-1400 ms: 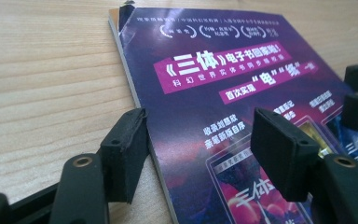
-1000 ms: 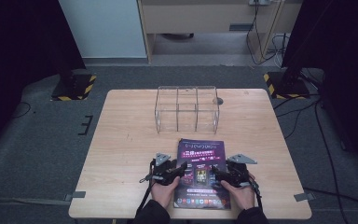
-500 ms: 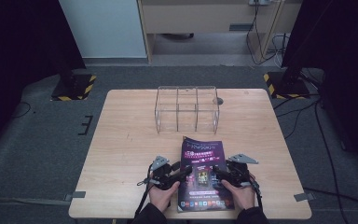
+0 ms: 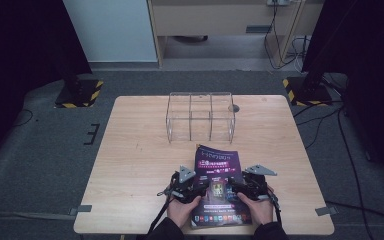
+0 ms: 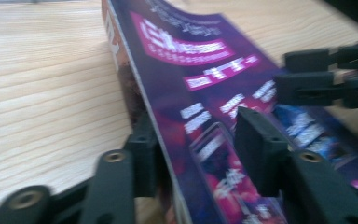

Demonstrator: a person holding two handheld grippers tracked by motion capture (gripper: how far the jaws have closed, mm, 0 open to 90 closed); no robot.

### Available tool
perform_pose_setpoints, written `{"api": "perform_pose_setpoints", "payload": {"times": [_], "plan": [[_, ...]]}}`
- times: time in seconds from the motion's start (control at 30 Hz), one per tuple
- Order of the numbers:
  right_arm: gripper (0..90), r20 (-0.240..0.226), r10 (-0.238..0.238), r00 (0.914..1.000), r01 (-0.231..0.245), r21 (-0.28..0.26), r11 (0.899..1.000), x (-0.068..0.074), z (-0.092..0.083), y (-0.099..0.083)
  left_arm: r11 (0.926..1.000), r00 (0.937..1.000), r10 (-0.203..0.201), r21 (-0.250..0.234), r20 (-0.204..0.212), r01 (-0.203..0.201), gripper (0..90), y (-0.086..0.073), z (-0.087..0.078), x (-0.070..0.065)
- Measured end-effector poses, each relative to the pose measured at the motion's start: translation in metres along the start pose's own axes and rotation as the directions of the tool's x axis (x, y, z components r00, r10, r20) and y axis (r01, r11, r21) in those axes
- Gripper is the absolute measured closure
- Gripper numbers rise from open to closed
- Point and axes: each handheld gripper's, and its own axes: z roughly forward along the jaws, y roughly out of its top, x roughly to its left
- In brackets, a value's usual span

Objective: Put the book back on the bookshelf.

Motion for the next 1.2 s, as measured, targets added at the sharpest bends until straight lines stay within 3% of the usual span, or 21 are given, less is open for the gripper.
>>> {"api": "perform_pose_setpoints", "payload": {"times": [0.13,0.3,0.53,0.8,1.2], "plan": [[34.7,0.009,-0.002,1.0000,0.002,0.002,1.000,0.001,0.000,0.000,0.9990,0.9969,0.042,0.015,-0.066,-0.041,66.8,0.001,0.001,-0.004],[34.7,0.009,0.000,1.0000,0.000,0.002,1.000,0.001,0.000,0.000,0.9981,0.9934,0.061,0.017,-0.097,-0.059,73.7,0.001,0.001,-0.007],[30.6,-0.023,0.021,0.9995,-0.021,-0.001,1.000,-0.002,0.000,0.001,0.9979,0.9971,0.050,-0.039,-0.058,-0.052,84.8,0.003,-0.005,-0.006],[25.9,-0.068,0.019,0.9975,-0.022,-0.038,0.999,-0.005,-0.002,0.003,0.9933,0.9984,0.055,-0.101,-0.015,-0.056,85.0,0.008,-0.014,-0.008],[24.7,-0.081,0.018,0.9966,-0.024,-0.065,0.998,-0.014,-0.011,0.009,0.9868,0.9972,0.075,-0.143,-0.006,-0.075,85.1,0.015,-0.023,-0.011]]}}
